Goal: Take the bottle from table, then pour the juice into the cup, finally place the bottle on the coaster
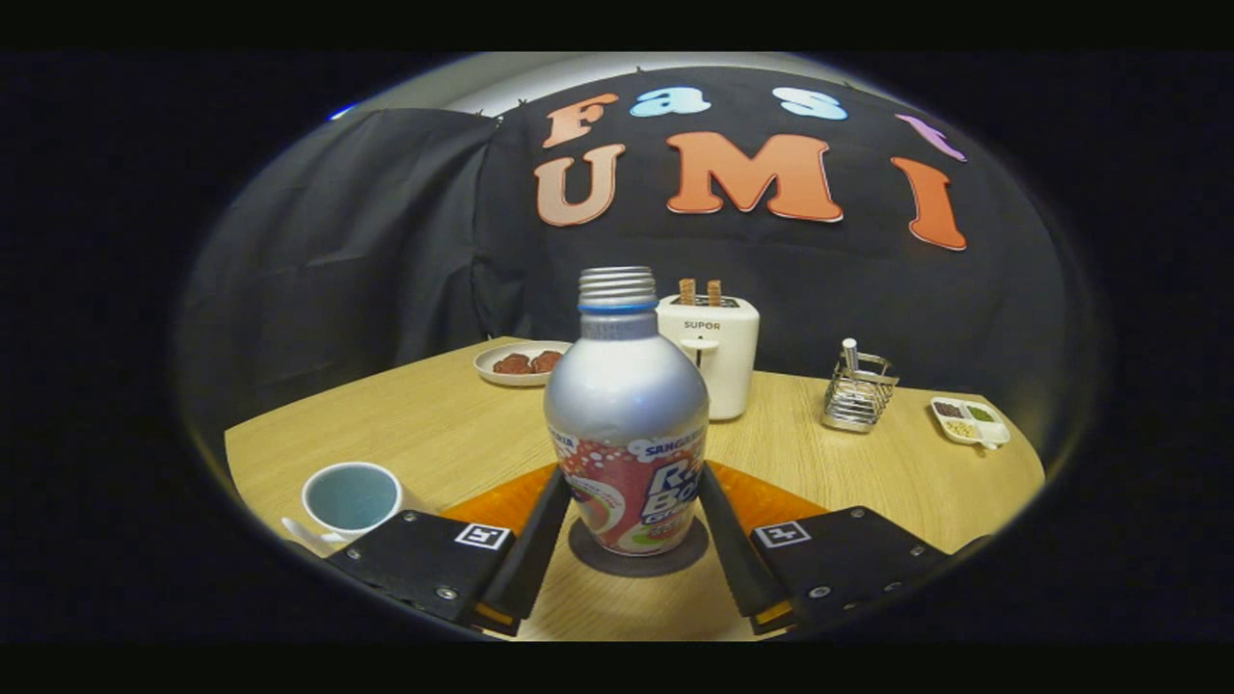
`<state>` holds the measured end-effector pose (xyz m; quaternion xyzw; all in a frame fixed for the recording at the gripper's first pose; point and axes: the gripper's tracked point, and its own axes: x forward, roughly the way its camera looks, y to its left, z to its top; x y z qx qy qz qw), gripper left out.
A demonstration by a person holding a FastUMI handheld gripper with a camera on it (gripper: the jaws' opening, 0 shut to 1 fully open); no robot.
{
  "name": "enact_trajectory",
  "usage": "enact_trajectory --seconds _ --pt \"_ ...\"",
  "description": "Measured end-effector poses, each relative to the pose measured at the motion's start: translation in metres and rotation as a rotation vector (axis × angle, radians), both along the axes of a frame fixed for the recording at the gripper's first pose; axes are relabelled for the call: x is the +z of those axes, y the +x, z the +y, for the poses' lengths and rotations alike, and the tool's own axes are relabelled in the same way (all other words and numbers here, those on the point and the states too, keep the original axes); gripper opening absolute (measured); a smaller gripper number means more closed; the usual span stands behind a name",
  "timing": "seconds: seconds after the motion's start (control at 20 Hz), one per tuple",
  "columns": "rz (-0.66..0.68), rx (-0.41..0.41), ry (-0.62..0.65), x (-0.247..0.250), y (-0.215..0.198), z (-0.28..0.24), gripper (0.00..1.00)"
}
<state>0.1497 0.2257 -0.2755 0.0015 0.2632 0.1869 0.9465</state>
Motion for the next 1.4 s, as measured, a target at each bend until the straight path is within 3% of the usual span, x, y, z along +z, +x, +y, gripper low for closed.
enact_trajectory --seconds 0.5,0.75,0.85,1.4 --pt "0.032 -0.007 0.018 -0.009 -0.004 -0.003 0.77" --pt "0.031 -0.007 -0.006 -0.009 -0.012 -0.009 0.88" --pt "-0.005 -0.019 -0.009 0.003 -0.014 -0.016 0.93" --pt "-0.249 -0.104 0.040 0.118 -0.056 -0.090 0.97"
